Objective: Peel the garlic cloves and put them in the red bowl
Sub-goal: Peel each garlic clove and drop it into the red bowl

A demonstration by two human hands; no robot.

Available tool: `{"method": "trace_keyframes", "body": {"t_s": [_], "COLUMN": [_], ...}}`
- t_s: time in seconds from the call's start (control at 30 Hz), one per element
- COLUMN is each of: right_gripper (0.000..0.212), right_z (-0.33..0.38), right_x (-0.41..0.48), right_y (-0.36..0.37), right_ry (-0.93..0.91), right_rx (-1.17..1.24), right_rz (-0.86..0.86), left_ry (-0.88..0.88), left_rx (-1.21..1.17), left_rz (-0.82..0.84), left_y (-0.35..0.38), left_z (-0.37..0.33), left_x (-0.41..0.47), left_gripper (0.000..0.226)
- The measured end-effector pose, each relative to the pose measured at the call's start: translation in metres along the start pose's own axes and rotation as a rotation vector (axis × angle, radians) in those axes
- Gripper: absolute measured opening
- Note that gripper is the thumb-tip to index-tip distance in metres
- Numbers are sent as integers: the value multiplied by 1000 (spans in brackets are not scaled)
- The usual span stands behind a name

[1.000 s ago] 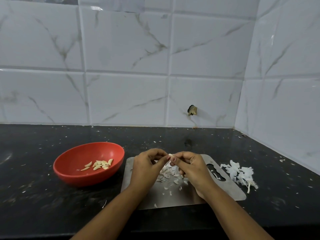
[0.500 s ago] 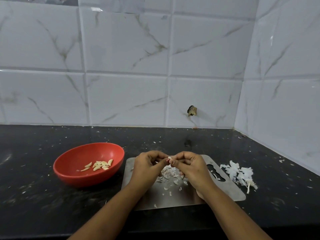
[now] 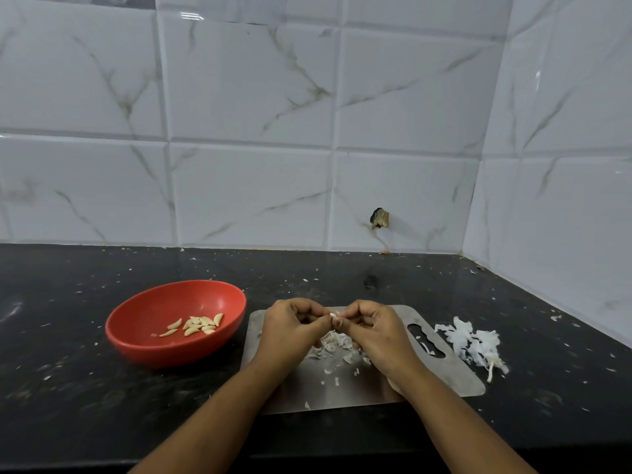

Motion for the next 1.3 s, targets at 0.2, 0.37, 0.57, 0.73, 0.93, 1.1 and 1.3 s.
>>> {"method": "trace_keyframes", "body": {"t_s": [0.2, 0.37, 0.57, 0.73, 0.93, 1.1, 1.3], "right_gripper": [11, 8, 9, 12, 4, 7, 7], "right_z": [0, -2, -4, -6, -9, -7, -5], "right_x": [0, 0, 1, 1, 2, 1, 3], "right_y": [1, 1, 0, 2, -1, 1, 0], "right_ry": [2, 34, 48, 63, 50, -11, -80], "right_rx": [4, 11, 37, 43, 54, 25, -44], "right_rz": [10, 28, 22, 39, -7, -3, -33], "left_ry": [-13, -10, 8, 15, 24, 41, 43], "left_rx": [6, 10, 22, 34, 72, 99, 116], "left_rz": [7, -1, -5, -11, -13, -23, -10], "left_y": [0, -1, -1, -1, 0, 1, 2], "left_z": [-2, -3, -3, -2, -2, -3, -2], "left_x": [-2, -3, -2, -2, -2, -2, -2], "left_gripper": [5, 6, 6, 8, 5, 7, 7]}}
Point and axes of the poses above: each hand's wrist, its own x-axis towards the middle knuckle, its own y-axis out of the palm, z = x × y, the point moved 6 cm from there along x, towards the middle knuckle, and after that the axes turned 10 degrees about -y, right-handed, at the moved point
